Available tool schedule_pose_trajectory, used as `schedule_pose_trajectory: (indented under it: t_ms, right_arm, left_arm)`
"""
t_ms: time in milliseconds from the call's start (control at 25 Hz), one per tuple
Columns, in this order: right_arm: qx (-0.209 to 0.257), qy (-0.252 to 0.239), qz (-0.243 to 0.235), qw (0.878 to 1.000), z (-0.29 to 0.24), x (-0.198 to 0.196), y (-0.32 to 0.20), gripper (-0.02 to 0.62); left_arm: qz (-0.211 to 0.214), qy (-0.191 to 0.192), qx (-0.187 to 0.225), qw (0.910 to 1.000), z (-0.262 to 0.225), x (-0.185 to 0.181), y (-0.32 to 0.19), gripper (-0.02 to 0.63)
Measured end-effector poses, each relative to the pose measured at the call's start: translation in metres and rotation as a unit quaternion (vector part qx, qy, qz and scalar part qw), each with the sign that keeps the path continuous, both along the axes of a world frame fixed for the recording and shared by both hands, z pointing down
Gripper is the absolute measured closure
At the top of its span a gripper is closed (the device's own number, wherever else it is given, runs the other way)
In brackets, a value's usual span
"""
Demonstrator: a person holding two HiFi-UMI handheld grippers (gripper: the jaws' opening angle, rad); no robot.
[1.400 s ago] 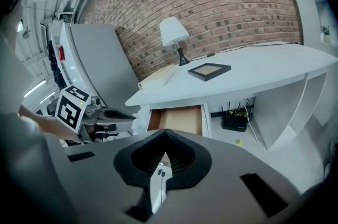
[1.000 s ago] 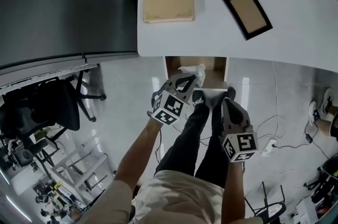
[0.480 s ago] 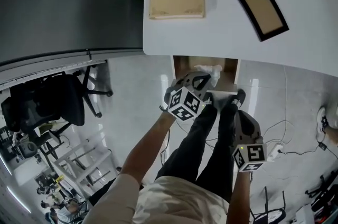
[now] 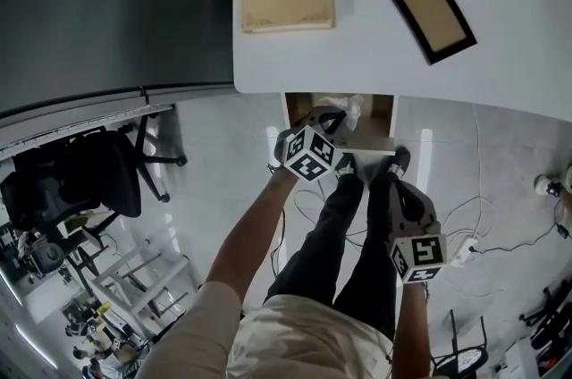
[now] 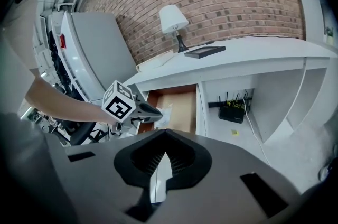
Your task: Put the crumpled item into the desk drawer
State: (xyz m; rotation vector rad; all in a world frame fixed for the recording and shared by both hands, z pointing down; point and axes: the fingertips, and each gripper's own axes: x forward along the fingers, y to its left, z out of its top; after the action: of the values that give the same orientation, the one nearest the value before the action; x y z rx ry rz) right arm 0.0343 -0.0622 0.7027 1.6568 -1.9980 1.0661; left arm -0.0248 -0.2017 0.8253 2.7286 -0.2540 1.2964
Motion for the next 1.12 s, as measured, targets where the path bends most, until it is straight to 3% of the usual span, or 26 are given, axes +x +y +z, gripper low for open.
schedule_pose_trajectory:
  t_ms: [520,1000,1120]
  right_arm:
    - [-0.019,0.01,-0.034,0.999,0.02,-0.016,0.003,0.571]
    - [-0.01,0.018,-0.037,0.999,0.02,-0.011,0.0,0.571]
    - [-0.014,0.021,-0.054,0.998,0.019,-0.015,0.0,0.571]
  left_arm:
    - [0.037,-0.039,-0.001,0.9985,0.05,0.02,-0.026,0.589]
    - [0.022,-0.039,-0.004,0.999,0.059,0.028,-0.038,0.587]
    - [0.021,-0.039,-0.002,0.999,0.057,0.027,-0.038,0.54]
